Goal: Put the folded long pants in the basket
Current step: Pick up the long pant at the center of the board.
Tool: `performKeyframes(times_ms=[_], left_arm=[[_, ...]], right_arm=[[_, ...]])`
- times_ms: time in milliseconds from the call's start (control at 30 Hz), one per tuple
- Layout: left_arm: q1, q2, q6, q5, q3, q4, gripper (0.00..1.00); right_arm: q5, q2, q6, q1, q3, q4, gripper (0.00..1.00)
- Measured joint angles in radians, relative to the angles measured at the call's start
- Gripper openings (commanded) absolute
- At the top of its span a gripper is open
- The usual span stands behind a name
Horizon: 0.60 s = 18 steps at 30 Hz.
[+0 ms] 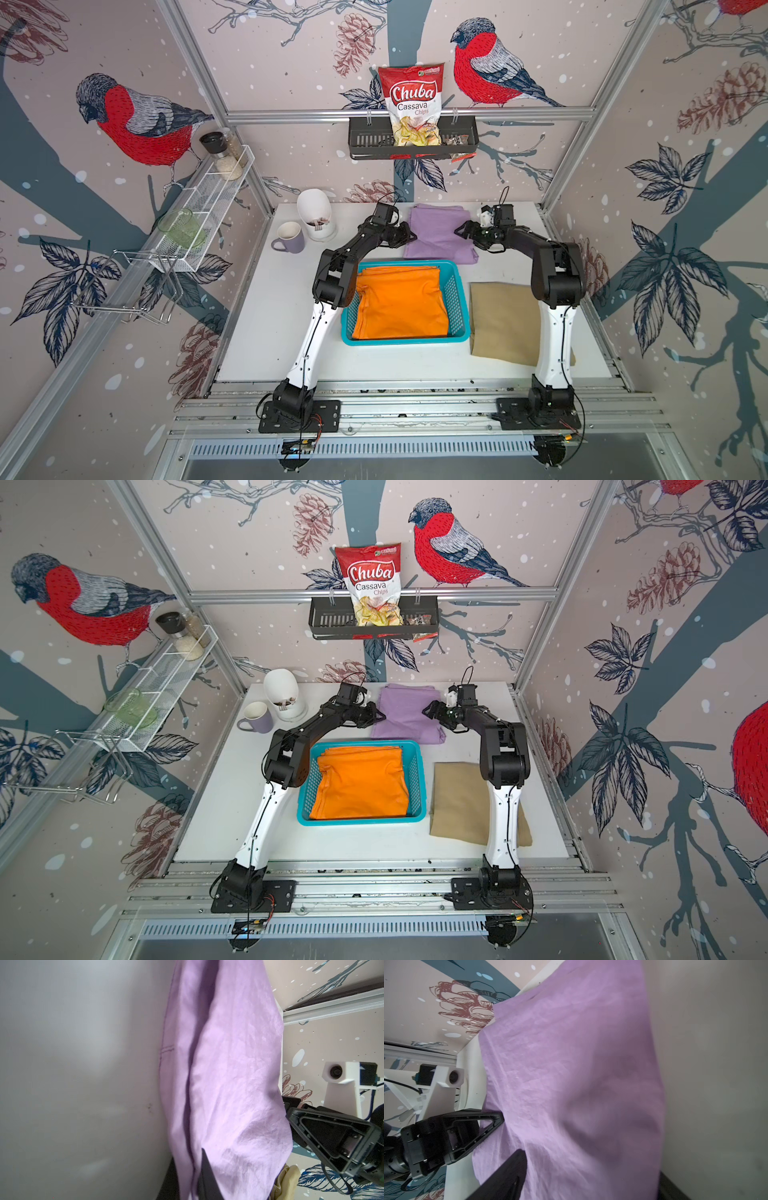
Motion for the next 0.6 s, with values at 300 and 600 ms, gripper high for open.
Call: performKeyframes(times_ms=[300, 600], left_arm=[[0.005, 0.0, -0.017, 0.012, 0.005, 0.002, 0.0], [0.005, 0.009, -0.129, 0.027, 0.163, -0.048, 0.0]], right_arm=[[-0.034, 0.031, 0.086, 0.009, -0.012, 0.05, 0.0], [-0.029, -0.008, 0.13, 0.011, 0.042, -0.025, 0.0]])
